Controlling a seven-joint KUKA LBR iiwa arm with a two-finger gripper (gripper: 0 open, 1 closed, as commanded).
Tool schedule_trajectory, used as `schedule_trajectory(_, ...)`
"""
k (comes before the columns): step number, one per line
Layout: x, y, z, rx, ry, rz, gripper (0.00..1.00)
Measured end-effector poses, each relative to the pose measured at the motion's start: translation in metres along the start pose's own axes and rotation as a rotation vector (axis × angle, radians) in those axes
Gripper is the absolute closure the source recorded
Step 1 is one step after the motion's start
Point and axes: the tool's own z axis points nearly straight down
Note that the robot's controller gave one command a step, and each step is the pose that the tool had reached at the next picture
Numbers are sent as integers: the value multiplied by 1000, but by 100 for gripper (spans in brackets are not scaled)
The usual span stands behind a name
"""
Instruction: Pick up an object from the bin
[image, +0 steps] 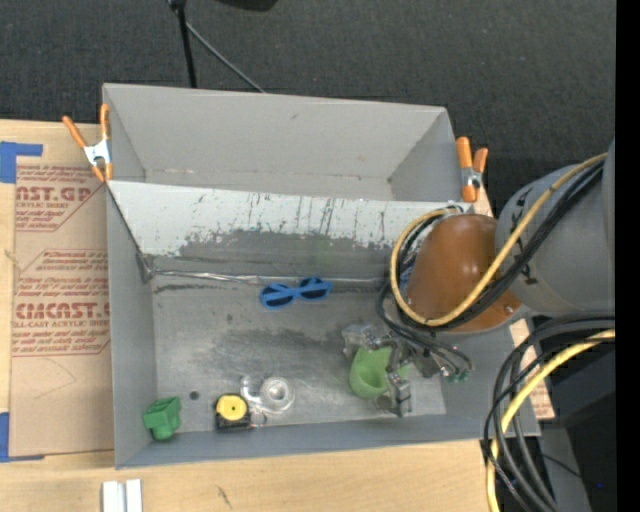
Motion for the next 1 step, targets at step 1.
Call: schedule_trajectory(1,-7,-40,-163,-2,-5,1,100)
